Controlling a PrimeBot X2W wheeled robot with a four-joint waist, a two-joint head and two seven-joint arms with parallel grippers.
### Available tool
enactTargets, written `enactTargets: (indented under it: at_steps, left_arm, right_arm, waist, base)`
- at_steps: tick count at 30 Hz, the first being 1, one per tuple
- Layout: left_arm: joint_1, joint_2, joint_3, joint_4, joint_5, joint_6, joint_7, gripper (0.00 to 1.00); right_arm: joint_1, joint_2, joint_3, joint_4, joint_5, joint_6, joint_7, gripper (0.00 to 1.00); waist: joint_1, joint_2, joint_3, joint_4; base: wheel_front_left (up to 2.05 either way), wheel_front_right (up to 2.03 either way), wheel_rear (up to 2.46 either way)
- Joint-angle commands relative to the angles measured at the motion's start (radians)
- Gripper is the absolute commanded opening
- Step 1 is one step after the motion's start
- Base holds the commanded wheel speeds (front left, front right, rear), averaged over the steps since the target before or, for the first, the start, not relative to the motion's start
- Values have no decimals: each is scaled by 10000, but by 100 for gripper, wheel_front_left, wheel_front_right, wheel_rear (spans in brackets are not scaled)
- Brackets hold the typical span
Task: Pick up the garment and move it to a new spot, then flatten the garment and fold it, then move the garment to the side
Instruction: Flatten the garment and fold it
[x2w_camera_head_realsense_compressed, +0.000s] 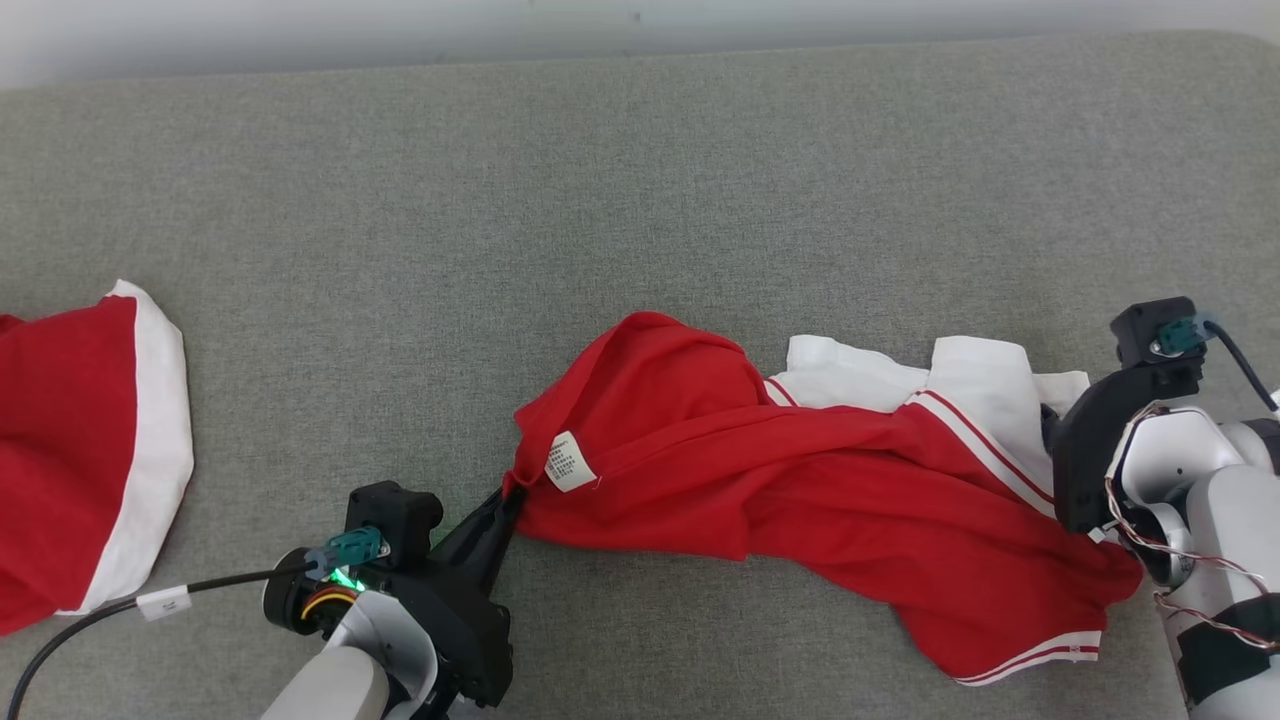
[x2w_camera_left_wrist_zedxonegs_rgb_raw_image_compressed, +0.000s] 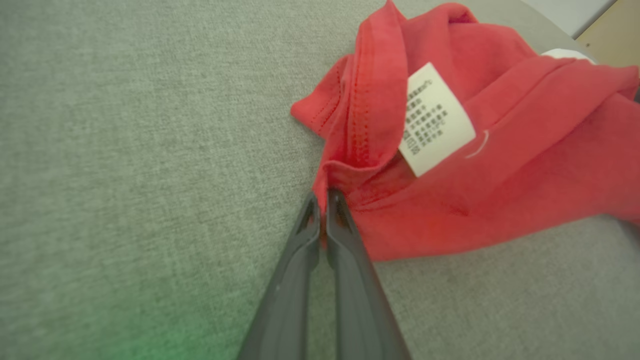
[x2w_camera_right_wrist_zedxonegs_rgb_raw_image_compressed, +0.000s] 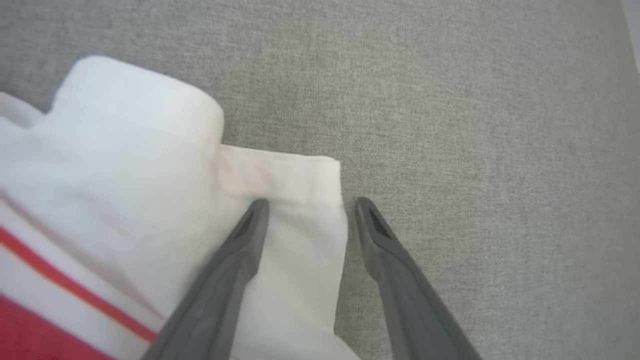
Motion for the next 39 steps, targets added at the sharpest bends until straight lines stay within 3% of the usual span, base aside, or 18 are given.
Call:
enactTargets:
  at_steps: [1, 2, 10, 17, 31, 39]
  left_arm:
    - [-73, 63, -19, 31, 40, 45, 35, 0]
    - [-81, 59, -17, 22, 25, 52, 15, 0]
    - [-255, -180, 485, -288, -318, 124, -950, 0]
    - [-768, -629, 1833, -786, -1939, -84, -1949, 0]
    - [-3009, 92, 2891, -1875, -2962, -20, -1129, 0]
    - [-4110, 26, 2872, -2033, -3129, 40, -688, 0]
  right_arm:
    - [70, 60, 95, 180, 29, -27, 92, 4]
    - [40, 37, 107, 174, 31, -27, 23, 0]
    - [-211, 15, -198, -260, -452, -27, -1143, 0]
    - [-540, -94, -401, -820, -965, -27, -2702, 0]
    - [-2191, -29, -780, -2119, -2702, -27, -6309, 0]
    - [-3216, -393, -445, -2352, -3028, -27, -6804, 0]
  waist:
    - [0, -1, -5, 5]
    - [0, -1, -12, 3]
    - [0, -1, -314, -124]
    - [0, -1, -955, -277]
    - [0, -1, -2392, -663]
    - [0, -1, -2801, -787]
  base:
    - [0, 0, 0]
    - [0, 0, 0]
    - [0, 0, 0]
    - [0, 0, 0]
    - [0, 0, 0]
    - [0, 0, 0]
